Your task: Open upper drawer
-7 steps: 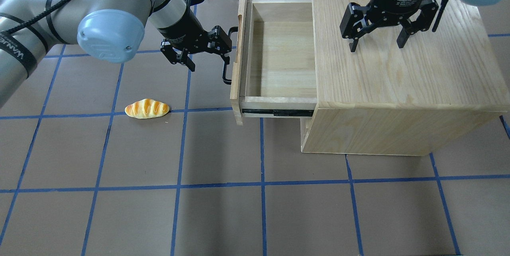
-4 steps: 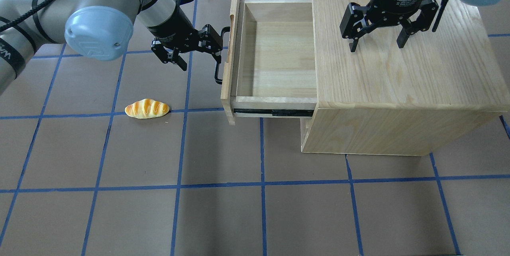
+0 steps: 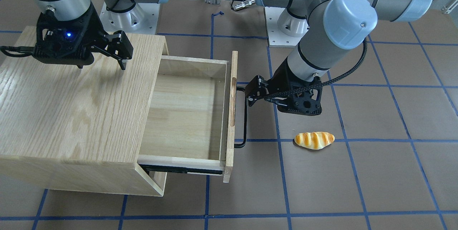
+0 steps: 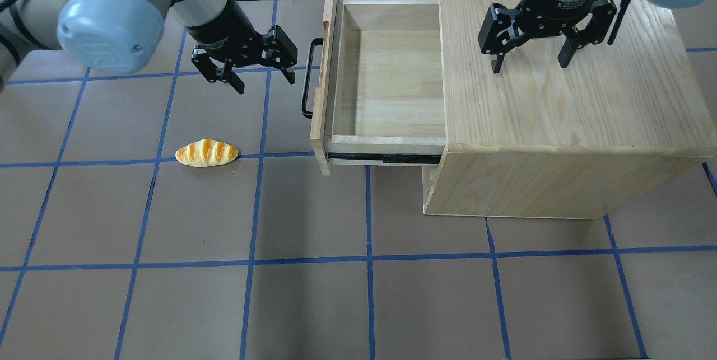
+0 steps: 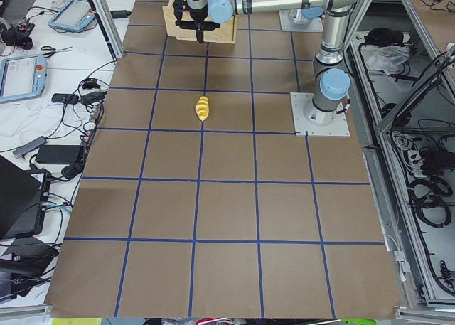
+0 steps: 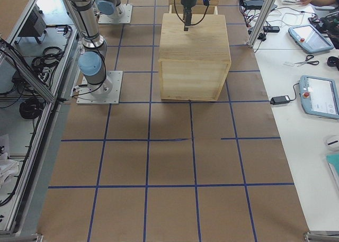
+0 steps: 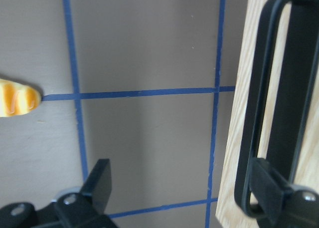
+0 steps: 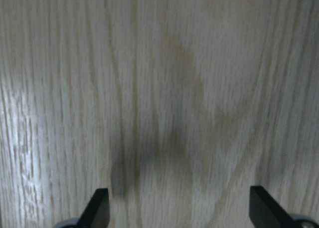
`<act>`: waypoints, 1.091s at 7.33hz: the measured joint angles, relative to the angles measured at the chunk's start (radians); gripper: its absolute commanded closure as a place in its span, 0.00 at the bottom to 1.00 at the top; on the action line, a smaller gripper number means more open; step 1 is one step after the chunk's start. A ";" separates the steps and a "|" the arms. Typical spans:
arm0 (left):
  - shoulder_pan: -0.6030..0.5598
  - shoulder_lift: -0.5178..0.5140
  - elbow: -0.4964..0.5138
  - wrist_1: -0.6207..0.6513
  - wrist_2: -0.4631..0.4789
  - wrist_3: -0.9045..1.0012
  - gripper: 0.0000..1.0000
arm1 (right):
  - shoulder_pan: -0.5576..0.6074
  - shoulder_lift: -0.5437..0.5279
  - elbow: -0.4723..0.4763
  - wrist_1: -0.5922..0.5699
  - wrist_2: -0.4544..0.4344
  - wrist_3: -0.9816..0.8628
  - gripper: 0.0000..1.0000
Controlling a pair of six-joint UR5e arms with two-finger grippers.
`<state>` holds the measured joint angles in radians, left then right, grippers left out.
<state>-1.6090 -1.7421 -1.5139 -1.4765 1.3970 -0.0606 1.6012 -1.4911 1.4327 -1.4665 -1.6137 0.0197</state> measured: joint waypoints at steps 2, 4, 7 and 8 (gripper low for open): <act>0.041 0.056 0.039 -0.089 0.127 0.035 0.00 | 0.000 0.000 0.001 0.000 0.000 0.000 0.00; 0.047 0.115 0.046 -0.121 0.168 0.055 0.00 | 0.000 0.000 0.001 0.000 0.000 0.000 0.00; 0.050 0.132 0.040 -0.118 0.173 0.058 0.00 | 0.000 0.000 0.000 0.000 0.000 0.000 0.00; 0.050 0.134 0.041 -0.118 0.173 0.059 0.00 | -0.001 0.000 0.000 0.000 0.000 0.000 0.00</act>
<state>-1.5588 -1.6085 -1.4734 -1.5942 1.5701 -0.0021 1.6007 -1.4910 1.4328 -1.4665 -1.6137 0.0193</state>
